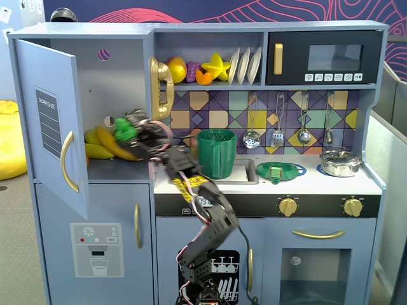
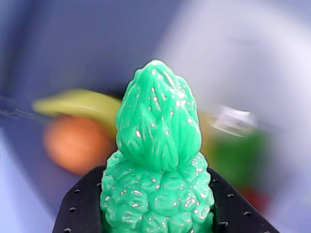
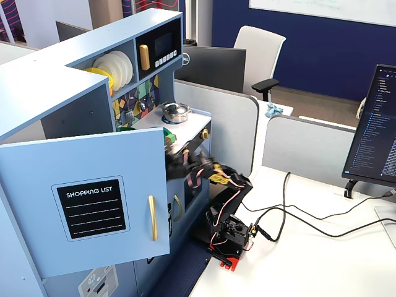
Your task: Pick up the green pineapple from the left cabinet and place it in the green recipient
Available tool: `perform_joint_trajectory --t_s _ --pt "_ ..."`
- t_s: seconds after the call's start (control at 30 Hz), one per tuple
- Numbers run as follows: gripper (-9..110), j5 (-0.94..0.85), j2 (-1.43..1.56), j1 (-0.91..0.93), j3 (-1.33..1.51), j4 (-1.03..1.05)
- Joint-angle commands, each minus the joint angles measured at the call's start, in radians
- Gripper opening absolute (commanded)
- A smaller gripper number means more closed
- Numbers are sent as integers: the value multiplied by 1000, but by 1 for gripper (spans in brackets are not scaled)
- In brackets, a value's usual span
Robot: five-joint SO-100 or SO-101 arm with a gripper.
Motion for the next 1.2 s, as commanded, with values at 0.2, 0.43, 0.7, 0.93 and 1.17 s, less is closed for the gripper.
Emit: perform_joint_trajectory --t_s 0.2,0.43,0.7,0.93,1.17 --pt "0 123 -32 451 -357 161" --pt "0 291 -344 704 -604 69" --pt "0 370 -577 799 -623 -91" --pt "19 443 -723 838 -661 -101" --pt "27 483 -749 845 -646 -114"
